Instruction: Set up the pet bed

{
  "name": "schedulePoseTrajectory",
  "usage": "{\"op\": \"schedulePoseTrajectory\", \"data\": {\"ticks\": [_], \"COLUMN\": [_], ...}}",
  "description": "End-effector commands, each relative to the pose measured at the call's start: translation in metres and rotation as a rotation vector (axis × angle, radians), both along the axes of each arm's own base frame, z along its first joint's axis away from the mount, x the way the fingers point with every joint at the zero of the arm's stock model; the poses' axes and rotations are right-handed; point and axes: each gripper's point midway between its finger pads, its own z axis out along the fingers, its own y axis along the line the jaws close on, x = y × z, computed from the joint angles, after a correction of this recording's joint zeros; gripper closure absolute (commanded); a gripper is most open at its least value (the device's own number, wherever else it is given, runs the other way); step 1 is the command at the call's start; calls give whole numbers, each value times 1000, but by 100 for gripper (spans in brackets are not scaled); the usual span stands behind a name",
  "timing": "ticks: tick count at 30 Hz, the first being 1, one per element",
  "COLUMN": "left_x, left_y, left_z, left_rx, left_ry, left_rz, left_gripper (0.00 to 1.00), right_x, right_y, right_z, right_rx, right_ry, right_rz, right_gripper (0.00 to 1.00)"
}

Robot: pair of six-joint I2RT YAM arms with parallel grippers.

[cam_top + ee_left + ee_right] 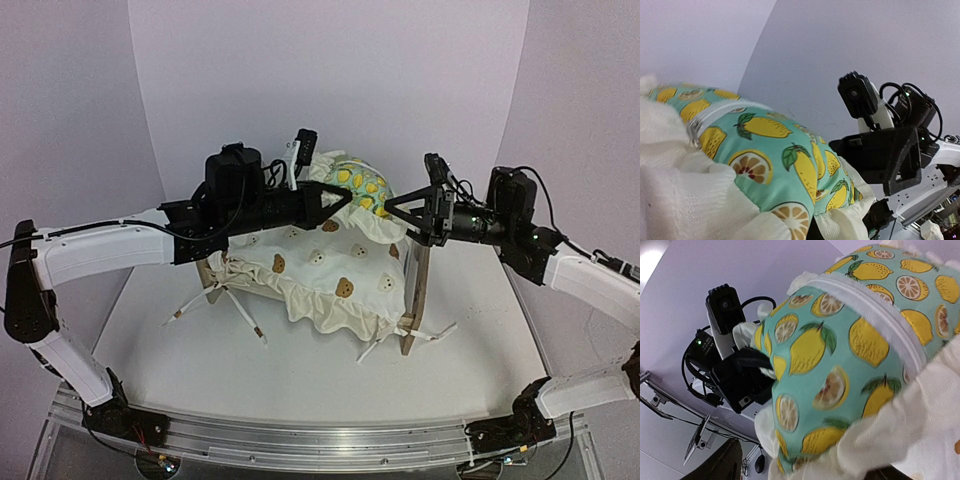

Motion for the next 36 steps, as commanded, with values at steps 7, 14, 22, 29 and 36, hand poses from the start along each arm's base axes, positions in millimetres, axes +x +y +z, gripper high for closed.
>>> {"op": "schedulePoseTrajectory", "data": {"ticks": [7,14,22,29,36], "left_x": [55,86,99,110,121], "left_y": [102,162,206,243,263], "left_z": [19,-32,-89,-109,-102], "left_rx": [95,233,288,345,411], "left_ry": [-96,-31,123,239,255], "left_rz": [385,475,412,546,649], "left_gripper": [100,99,94,82,46], "right_x": [-20,-35,-42,-42,-38], "right_y": [-19,-32,-36,-38,-41], "right_z": [-23,-36,-44,-54,-63], "right_rx": [-30,-46,-57,-69,-88], "right_ry": [-16,-18,-2,20,48], "right_rz": [-48,-71,-75,-88,-118], "right_gripper": [19,18,18,17,16]}}
